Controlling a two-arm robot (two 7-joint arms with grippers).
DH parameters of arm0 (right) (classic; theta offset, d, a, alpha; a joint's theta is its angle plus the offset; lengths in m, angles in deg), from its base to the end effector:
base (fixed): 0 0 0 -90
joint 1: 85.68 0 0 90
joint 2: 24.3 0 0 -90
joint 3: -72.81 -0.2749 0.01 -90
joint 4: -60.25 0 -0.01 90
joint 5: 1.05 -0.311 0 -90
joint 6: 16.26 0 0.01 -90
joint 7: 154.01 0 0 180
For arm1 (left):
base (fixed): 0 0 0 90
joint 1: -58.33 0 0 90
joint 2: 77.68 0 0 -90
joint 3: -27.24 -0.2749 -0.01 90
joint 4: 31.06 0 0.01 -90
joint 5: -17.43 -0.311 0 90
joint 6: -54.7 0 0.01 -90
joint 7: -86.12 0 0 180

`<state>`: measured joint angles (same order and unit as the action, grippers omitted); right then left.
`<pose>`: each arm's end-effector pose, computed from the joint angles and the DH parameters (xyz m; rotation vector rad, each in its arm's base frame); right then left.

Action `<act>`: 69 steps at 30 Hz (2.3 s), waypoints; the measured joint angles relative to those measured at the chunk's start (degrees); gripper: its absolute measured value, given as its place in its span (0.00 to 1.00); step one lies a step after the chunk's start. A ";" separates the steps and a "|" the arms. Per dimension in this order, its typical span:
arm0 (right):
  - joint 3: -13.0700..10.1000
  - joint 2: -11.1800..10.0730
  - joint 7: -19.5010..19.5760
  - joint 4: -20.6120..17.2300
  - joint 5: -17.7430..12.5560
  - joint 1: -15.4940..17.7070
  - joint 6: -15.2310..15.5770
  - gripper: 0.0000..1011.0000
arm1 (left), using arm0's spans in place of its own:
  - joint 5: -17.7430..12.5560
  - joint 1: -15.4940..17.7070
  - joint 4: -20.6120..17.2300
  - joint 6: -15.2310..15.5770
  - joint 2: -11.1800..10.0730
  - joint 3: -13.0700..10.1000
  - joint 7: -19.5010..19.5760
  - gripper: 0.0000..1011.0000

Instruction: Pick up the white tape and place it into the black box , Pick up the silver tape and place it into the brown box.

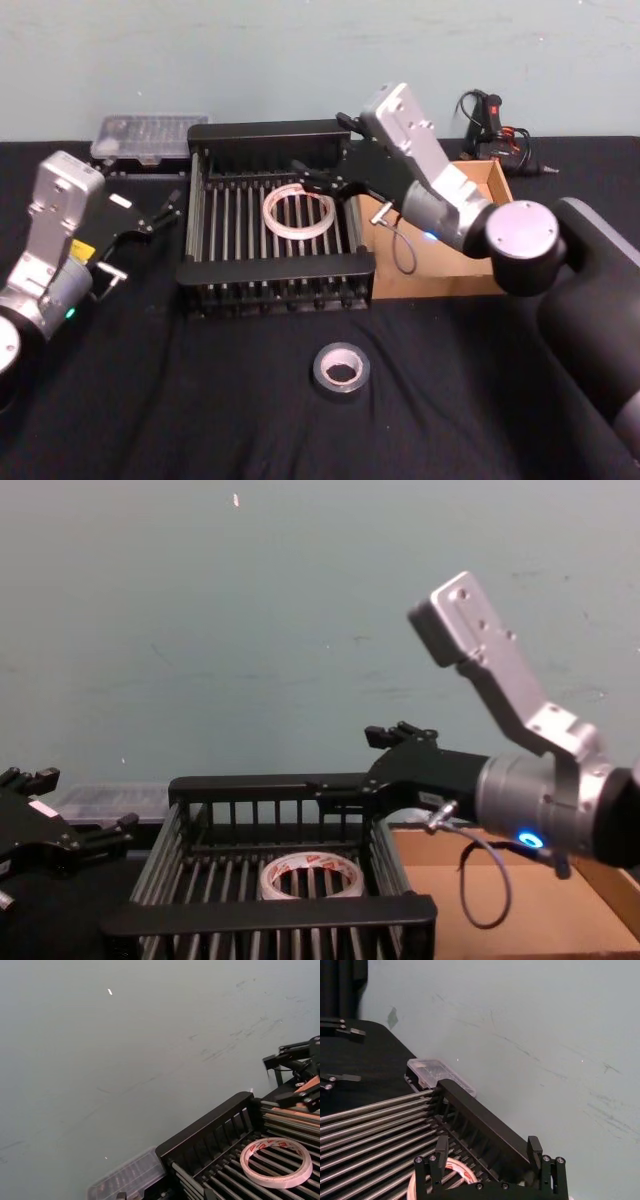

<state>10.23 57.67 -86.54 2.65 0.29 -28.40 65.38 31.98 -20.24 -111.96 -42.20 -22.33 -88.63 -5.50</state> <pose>0.4590 0.0626 -0.2606 -0.2485 -0.3115 -0.8051 0.3577 0.0735 -0.2906 0.3047 -0.2849 1.2479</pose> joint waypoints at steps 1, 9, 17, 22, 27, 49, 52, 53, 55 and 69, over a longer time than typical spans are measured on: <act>-0.29 -0.66 -0.63 -1.48 -0.59 0.71 0.28 0.99 | 0.00 0.00 0.00 0.00 0.00 0.00 0.00 0.99; -1.75 -4.89 -3.39 -10.50 -3.98 5.52 1.99 0.99 | 0.00 0.00 0.00 0.00 0.00 0.00 0.00 0.99; -4.00 -10.42 -4.33 -21.44 -8.06 12.78 4.26 0.99 | 0.00 0.00 0.00 0.00 0.00 0.00 0.00 0.99; -4.81 -13.68 -4.62 -27.28 -9.92 17.38 5.35 0.99 | 0.00 0.00 0.00 0.00 0.00 0.00 0.00 0.99; -5.27 -16.27 -5.07 -31.37 -11.53 21.05 6.47 0.99 | 0.00 0.00 0.00 0.00 0.00 0.00 0.00 0.99; -1.04 -22.29 -12.92 -32.96 -19.64 23.71 16.11 0.99 | 0.00 0.00 0.00 0.00 0.00 0.00 0.00 0.99; -0.01 -22.55 -13.51 -32.49 -20.12 23.26 17.38 0.99 | 0.00 0.00 0.00 0.00 0.00 0.00 0.00 0.99; 0.50 -22.65 -13.67 -32.25 -20.25 23.00 17.87 0.99 | 0.00 0.00 0.00 0.00 0.00 0.00 0.00 0.99; 1.24 -22.82 -13.90 -31.90 -20.34 22.59 18.55 0.99 | 0.00 0.00 0.00 0.00 0.00 0.00 0.00 0.99; 5.73 -23.26 -14.11 -29.96 -20.15 19.12 23.12 0.99 | 0.00 0.00 0.00 0.00 0.00 0.00 0.00 0.99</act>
<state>15.96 34.41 -100.65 -27.31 -19.86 -9.28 88.50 31.98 -20.24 -111.96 -42.20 -22.33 -88.63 -5.50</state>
